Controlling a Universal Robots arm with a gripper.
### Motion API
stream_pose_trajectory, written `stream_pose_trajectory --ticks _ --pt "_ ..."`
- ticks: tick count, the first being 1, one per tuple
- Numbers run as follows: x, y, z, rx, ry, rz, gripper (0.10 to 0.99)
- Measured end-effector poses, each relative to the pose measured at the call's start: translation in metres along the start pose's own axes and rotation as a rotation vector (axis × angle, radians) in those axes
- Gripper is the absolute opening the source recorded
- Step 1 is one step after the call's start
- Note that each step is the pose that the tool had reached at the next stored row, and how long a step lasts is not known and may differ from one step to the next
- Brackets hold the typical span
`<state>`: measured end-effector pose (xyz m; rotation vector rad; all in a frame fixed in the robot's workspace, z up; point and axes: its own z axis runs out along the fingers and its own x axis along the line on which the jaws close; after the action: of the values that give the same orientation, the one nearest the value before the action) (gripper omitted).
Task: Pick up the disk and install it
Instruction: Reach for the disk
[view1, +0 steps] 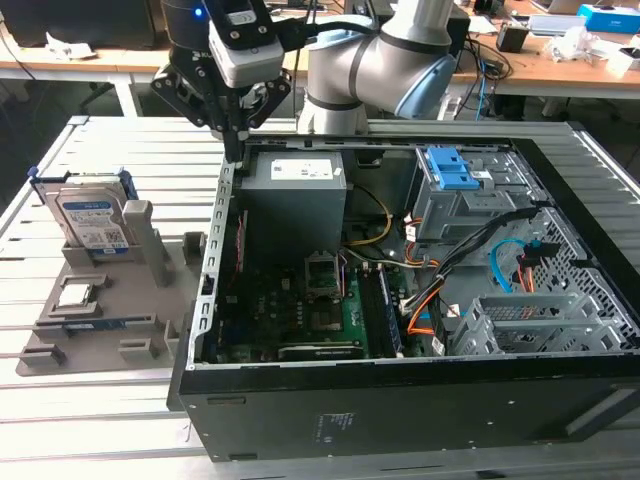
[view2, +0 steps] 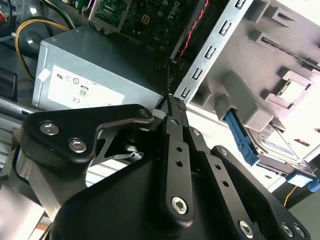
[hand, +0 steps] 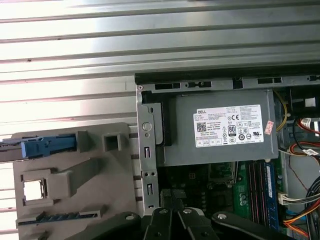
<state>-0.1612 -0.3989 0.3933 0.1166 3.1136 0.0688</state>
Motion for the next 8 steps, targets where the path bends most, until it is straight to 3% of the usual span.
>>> stream_pose_trajectory --ticks 8 --pt "0.0133 -0.001 -0.0004 0.0 0.0 0.0 0.106"
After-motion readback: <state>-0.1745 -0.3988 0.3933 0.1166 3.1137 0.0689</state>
